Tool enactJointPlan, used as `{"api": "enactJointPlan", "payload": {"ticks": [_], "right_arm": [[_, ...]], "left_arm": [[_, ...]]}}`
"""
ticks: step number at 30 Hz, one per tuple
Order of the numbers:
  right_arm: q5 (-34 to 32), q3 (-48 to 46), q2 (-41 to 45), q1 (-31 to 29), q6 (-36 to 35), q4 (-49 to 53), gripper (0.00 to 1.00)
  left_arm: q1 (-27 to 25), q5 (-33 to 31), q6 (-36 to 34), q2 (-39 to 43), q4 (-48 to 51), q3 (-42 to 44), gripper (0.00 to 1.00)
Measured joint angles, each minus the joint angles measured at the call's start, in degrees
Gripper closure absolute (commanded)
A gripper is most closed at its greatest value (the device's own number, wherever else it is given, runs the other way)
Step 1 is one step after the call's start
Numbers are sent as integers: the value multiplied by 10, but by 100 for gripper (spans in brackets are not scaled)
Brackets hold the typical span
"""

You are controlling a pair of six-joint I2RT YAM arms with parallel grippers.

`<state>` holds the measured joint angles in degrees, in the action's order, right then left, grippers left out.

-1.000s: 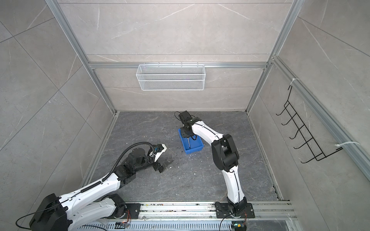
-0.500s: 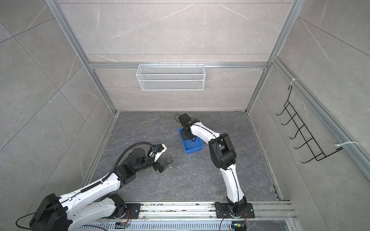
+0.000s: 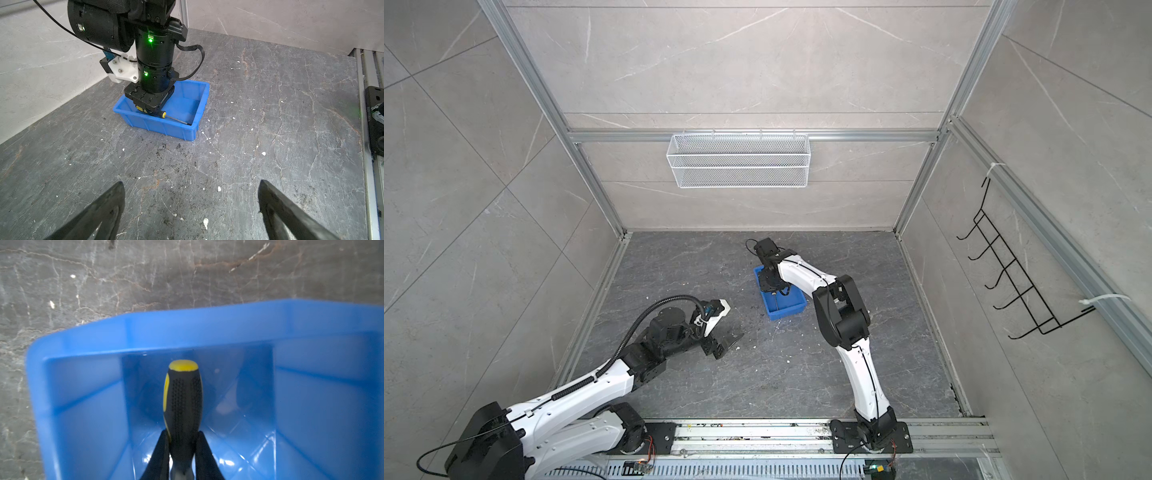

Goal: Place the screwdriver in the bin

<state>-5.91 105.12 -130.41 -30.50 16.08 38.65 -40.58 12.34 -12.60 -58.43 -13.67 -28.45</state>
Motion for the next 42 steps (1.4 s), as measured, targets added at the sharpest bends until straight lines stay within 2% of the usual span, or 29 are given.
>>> {"api": "enactJointPlan", "payload": {"ticks": [3,7,12,19,22,24,30,35,42], "right_arm": [[2,0,0,1,4,-9,87],[7,-12,6,1,8,-27,70],[10,-67,54,1,12,-47,54],[6,-170,191,1,23,-104,36],[-7,-241,266,1,28,-147,21],[-19,-293,316,1,29,-173,14],[-74,-465,472,8,18,-273,6],[-108,-615,584,36,-22,-393,3],[-134,-765,641,102,-93,-547,1]], "left_arm": [[0,0,0,0,0,0,0],[0,0,0,0,0,0,0],[2,1,-4,0,2,0,0],[17,1,-3,0,6,0,0],[21,-19,10,-1,8,0,0],[26,-41,23,-5,2,0,0],[69,-131,51,-55,-78,14,0],[148,-179,52,-101,-116,35,0],[247,-209,51,-97,-146,53,0]]}}
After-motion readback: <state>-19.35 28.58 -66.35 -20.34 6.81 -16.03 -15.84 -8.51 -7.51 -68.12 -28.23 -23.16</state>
